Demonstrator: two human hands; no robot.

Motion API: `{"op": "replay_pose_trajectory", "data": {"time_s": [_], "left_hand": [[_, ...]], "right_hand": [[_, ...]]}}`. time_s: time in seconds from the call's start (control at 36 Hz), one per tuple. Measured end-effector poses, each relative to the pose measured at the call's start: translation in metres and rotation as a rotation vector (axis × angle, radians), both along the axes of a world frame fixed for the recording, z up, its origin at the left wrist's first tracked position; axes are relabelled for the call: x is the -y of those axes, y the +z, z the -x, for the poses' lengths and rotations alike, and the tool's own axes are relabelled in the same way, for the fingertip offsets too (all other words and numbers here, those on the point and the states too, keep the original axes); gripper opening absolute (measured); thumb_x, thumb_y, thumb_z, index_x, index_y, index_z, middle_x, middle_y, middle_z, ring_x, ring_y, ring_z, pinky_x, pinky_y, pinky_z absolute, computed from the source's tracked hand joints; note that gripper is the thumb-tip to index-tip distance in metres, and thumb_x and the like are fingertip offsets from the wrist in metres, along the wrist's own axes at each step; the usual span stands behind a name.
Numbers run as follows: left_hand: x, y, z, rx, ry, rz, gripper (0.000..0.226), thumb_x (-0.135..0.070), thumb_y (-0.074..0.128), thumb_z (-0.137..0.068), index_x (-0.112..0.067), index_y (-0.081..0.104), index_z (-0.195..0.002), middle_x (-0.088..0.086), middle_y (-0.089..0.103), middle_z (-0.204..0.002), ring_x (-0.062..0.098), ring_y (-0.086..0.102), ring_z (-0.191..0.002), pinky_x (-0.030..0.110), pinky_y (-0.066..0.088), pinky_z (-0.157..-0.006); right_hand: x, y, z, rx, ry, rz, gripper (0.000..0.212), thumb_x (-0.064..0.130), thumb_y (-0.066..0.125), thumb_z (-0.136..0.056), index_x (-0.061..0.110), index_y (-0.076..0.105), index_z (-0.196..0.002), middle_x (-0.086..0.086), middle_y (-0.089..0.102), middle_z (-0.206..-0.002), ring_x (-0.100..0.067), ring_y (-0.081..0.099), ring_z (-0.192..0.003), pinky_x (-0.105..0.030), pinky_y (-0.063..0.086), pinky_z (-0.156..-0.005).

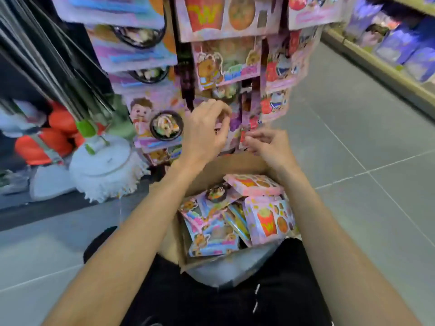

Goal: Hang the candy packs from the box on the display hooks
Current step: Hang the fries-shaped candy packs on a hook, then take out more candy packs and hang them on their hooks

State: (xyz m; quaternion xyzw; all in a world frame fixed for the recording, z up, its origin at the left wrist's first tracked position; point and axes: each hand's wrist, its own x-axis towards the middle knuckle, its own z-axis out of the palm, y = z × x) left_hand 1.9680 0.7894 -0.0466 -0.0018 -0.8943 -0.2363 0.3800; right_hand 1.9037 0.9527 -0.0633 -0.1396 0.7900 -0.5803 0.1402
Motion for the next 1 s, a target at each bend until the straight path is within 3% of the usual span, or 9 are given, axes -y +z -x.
{"op": "replay_pose_trajectory", "data": {"time_s": [0.25,0.42,0.5,0.56,0.64,0.75,0.81,0.89,1.0], "left_hand": [[0.000,-0.120,-0.037,0.594,0.023,-0.296,0.006,-0.022,0.062,-0.092,-0.019,0.064,-0.096,-0.006,0.065,-0.084,0.013,0.060,-0.076,0.039,0.054,-0.073],[-0.010,-0.177,-0.054,1.074,0.022,-0.577,0.008,-0.030,0.064,-0.094,-0.023,0.064,-0.093,0.007,0.070,-0.101,0.028,0.066,-0.099,0.039,0.053,-0.087],[-0.021,-0.195,-0.065,1.250,-0.029,-0.743,0.011,-0.026,0.065,-0.095,-0.017,0.059,-0.093,0.005,0.065,-0.090,0.026,0.066,-0.082,0.032,0.053,-0.070],[-0.027,-0.204,-0.072,1.342,-0.022,-0.772,0.017,-0.028,0.065,-0.095,-0.014,0.058,-0.099,0.004,0.063,-0.090,0.020,0.065,-0.071,0.023,0.051,-0.057],[-0.035,-0.217,-0.081,1.418,-0.001,-0.814,0.020,-0.025,0.065,-0.095,-0.010,0.059,-0.107,0.010,0.066,-0.097,0.030,0.071,-0.096,0.033,0.057,-0.083],[-0.043,-0.226,-0.088,1.499,0.052,-0.780,0.029,-0.029,0.068,-0.091,-0.009,0.059,-0.111,0.013,0.068,-0.109,0.026,0.064,-0.096,0.033,0.047,-0.076],[-0.045,-0.230,-0.091,1.513,0.097,-0.668,0.036,-0.038,0.067,-0.091,-0.007,0.060,-0.109,0.012,0.067,-0.108,0.026,0.063,-0.097,0.038,0.050,-0.079],[-0.042,-0.239,-0.094,1.491,0.181,-0.594,0.039,-0.041,0.067,-0.089,-0.006,0.064,-0.106,0.012,0.069,-0.105,0.026,0.066,-0.097,0.039,0.053,-0.082],[-0.035,-0.248,-0.093,1.440,0.268,-0.642,0.033,-0.040,0.075,-0.084,-0.011,0.069,-0.099,0.008,0.071,-0.098,0.022,0.066,-0.092,0.036,0.053,-0.080]], "right_hand": [[-0.030,-0.095,-0.053,0.435,0.012,-0.140,0.009,-0.002,0.056,-0.097,0.002,0.064,-0.095,-0.010,0.068,-0.076,-0.002,0.062,-0.045,-0.014,0.046,-0.047],[-0.041,-0.143,-0.064,0.516,-0.099,-0.176,0.015,0.004,0.056,-0.099,0.003,0.068,-0.106,-0.013,0.075,-0.090,-0.016,0.071,-0.071,-0.021,0.055,-0.059],[-0.043,-0.154,-0.070,0.556,-0.106,-0.198,0.020,0.008,0.057,-0.099,0.000,0.068,-0.113,-0.011,0.075,-0.088,-0.023,0.072,-0.081,-0.035,0.060,-0.079],[-0.042,-0.157,-0.074,0.597,-0.096,-0.202,0.018,0.006,0.055,-0.099,0.000,0.066,-0.112,-0.014,0.074,-0.093,-0.025,0.072,-0.085,-0.035,0.059,-0.081],[-0.038,-0.155,-0.081,0.627,-0.063,-0.253,0.021,0.001,0.051,-0.099,0.012,0.065,-0.089,-0.017,0.072,-0.106,-0.029,0.071,-0.092,-0.030,0.058,-0.078],[-0.029,-0.167,-0.089,0.619,0.002,-0.362,0.023,0.000,0.055,-0.095,0.011,0.068,-0.080,-0.014,0.063,-0.133,-0.038,0.067,-0.109,-0.038,0.060,-0.074],[-0.026,-0.177,-0.092,0.608,0.042,-0.422,0.015,0.004,0.058,-0.095,-0.005,0.069,-0.101,-0.013,0.056,-0.141,-0.043,0.064,-0.111,-0.051,0.055,-0.091],[-0.020,-0.188,-0.095,0.631,0.083,-0.491,0.046,0.018,0.069,-0.092,-0.001,0.056,-0.133,-0.017,0.055,-0.141,-0.032,0.057,-0.124,-0.044,0.048,-0.104],[-0.013,-0.202,-0.094,0.630,0.121,-0.527,0.059,0.024,0.072,-0.090,0.003,0.051,-0.141,-0.015,0.052,-0.146,-0.032,0.055,-0.128,-0.047,0.046,-0.107]]}}
